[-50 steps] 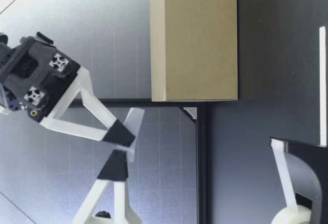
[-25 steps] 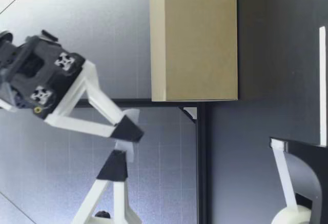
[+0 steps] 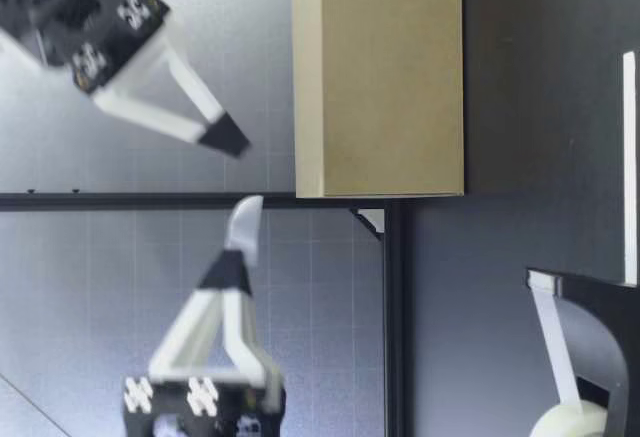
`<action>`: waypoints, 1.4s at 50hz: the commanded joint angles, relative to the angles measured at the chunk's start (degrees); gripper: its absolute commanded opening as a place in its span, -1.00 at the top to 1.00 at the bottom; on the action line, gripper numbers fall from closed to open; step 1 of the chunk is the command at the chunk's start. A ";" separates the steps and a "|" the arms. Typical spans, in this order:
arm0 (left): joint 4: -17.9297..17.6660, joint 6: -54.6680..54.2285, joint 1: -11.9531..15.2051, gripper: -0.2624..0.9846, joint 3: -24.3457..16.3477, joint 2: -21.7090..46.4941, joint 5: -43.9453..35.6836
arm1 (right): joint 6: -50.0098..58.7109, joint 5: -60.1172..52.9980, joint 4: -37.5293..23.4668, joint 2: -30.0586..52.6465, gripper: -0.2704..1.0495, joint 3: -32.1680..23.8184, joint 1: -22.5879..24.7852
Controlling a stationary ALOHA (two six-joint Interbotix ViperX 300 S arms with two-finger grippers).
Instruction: Cut a small piece of tape from the tape dispenser then place it on the cardboard box's edge.
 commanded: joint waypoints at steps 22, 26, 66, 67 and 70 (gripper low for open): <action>-2.81 -18.28 9.84 0.75 -12.39 13.10 -5.10 | -0.26 -33.93 0.00 -5.27 0.53 14.77 -10.99; -2.81 -19.95 10.99 0.75 -12.57 13.89 -5.01 | -0.44 -36.30 0.00 -3.16 0.62 14.41 -12.04; -2.81 -23.20 13.80 0.75 -13.54 18.63 -2.29 | -4.48 -37.71 0.00 12.22 0.73 5.89 -13.71; -2.81 -23.20 13.89 0.75 -13.54 18.63 -2.29 | -4.48 -37.71 0.00 12.48 0.73 5.80 -13.71; -2.81 -23.20 14.06 0.75 -13.62 18.72 -2.29 | -4.57 -37.62 0.00 13.27 0.73 5.63 -13.71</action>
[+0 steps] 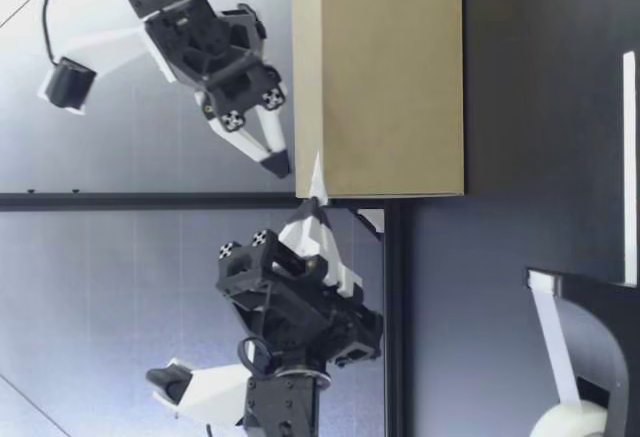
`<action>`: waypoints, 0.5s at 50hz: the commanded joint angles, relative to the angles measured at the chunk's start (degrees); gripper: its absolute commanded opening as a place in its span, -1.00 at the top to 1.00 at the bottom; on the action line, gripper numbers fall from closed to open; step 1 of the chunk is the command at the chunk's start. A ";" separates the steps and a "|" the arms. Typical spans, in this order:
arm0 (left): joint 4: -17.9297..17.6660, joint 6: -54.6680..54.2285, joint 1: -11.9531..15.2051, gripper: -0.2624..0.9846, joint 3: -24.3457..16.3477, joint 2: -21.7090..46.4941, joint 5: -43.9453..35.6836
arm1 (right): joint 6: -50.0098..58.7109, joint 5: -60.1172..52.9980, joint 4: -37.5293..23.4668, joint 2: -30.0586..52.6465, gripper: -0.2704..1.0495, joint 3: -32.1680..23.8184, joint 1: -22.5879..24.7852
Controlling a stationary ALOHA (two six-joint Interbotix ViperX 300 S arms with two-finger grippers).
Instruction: Cut a small piece of tape from the tape dispenser then place it on the cardboard box's edge.
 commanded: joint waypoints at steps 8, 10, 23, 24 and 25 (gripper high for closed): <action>0.00 0.09 0.70 0.75 -0.97 -0.79 -0.26 | -0.18 0.35 -0.09 1.76 0.73 -2.20 -1.41; 0.00 0.00 0.79 0.75 -0.88 -0.88 -0.26 | -0.18 0.53 0.00 2.11 0.73 -2.37 -1.67; -0.18 0.00 0.88 0.75 -0.62 -0.88 -0.26 | -0.26 1.32 -0.09 4.31 0.73 -4.04 -2.37; -0.18 0.00 0.88 0.75 -0.53 -0.88 -0.26 | -0.26 1.58 -0.09 4.48 0.73 -4.22 -2.46; -0.18 0.00 0.88 0.75 -0.53 -0.88 -0.26 | -0.35 1.93 -0.18 4.83 0.73 -4.57 -2.46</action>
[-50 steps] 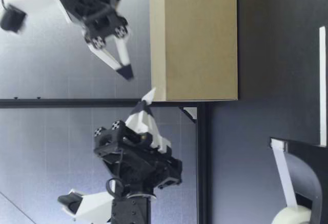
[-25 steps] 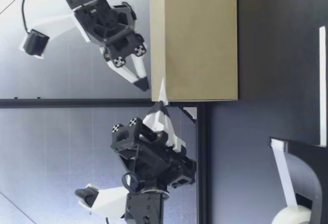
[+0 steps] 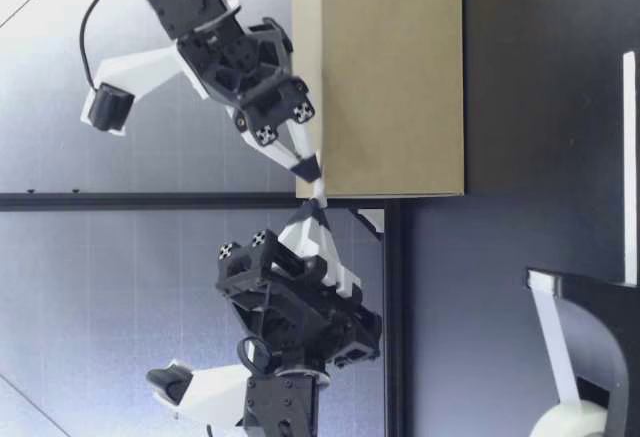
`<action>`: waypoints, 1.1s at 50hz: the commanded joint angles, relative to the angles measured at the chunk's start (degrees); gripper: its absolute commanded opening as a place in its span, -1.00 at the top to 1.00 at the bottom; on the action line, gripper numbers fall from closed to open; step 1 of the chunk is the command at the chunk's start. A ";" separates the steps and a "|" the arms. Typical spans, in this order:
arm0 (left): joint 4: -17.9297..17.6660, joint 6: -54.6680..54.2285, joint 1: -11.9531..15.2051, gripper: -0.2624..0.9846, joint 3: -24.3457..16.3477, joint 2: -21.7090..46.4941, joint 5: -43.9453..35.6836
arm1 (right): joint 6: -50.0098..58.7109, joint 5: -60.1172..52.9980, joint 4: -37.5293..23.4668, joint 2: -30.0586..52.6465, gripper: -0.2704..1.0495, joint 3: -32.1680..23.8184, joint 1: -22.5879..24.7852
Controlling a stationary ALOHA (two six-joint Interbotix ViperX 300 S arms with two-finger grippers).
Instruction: Cut a small piece of tape from the tape dispenser then place it on the cardboard box's edge.
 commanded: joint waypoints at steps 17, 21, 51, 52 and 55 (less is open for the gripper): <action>-0.26 -0.62 0.35 0.61 0.62 -1.32 -0.26 | -0.09 2.90 -0.97 1.93 0.73 -4.48 -0.70; -0.35 -0.70 0.35 0.39 0.88 -1.49 -0.26 | 0.00 2.90 -0.97 1.93 0.73 -4.48 -0.70; 1.93 10.63 -4.57 -0.04 6.06 -10.20 4.92 | 0.70 2.81 -0.79 -8.17 0.73 -3.16 2.90; 2.20 11.95 -5.01 -0.04 6.24 -10.72 5.19 | 0.70 2.81 -0.79 -8.88 0.73 -2.90 3.43; 3.60 16.17 -6.59 -0.04 7.29 -12.83 6.77 | 1.14 2.81 -0.70 -10.81 0.73 -2.11 5.45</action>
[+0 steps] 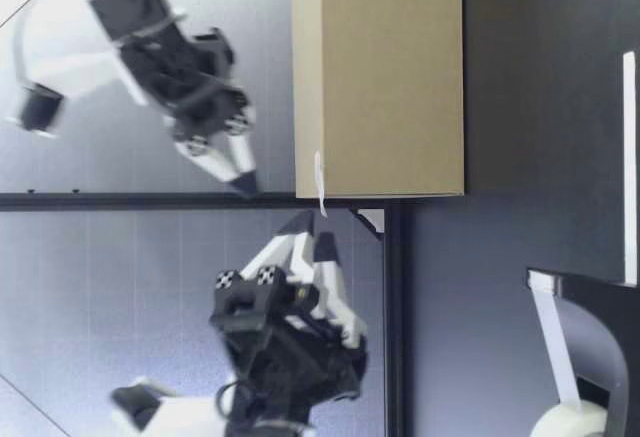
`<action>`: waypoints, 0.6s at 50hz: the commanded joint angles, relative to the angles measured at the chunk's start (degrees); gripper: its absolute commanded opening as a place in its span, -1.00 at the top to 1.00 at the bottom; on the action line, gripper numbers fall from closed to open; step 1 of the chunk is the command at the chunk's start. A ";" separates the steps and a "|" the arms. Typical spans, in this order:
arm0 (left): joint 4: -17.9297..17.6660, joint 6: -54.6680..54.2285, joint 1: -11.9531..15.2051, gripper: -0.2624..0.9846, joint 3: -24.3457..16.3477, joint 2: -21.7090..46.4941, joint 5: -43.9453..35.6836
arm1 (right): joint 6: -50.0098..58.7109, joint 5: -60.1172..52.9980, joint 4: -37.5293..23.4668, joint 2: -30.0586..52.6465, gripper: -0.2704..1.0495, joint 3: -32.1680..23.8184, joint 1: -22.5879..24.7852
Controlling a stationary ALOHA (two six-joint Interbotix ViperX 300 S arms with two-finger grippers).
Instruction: Cut a small piece of tape from the tape dispenser then place it on the cardboard box's edge.
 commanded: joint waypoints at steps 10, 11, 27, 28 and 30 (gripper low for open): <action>3.43 15.82 -6.94 -0.04 2.55 -10.90 7.47 | 2.99 -0.53 0.35 -9.67 0.73 4.04 9.93; 3.52 16.70 -7.38 -0.04 2.72 -11.43 7.91 | 3.25 -0.62 0.35 -10.11 0.73 4.39 10.46; 5.45 27.16 -12.83 -0.04 3.60 -17.67 9.49 | 6.42 -4.13 0.35 -15.47 0.73 10.90 17.84; 5.71 27.25 -13.01 -0.04 3.60 -17.75 9.58 | 6.42 -4.39 0.44 -15.73 0.73 11.16 18.46; 6.06 27.33 -13.27 -0.04 3.60 -18.11 9.58 | 6.42 -4.39 0.53 -16.00 0.73 11.43 19.16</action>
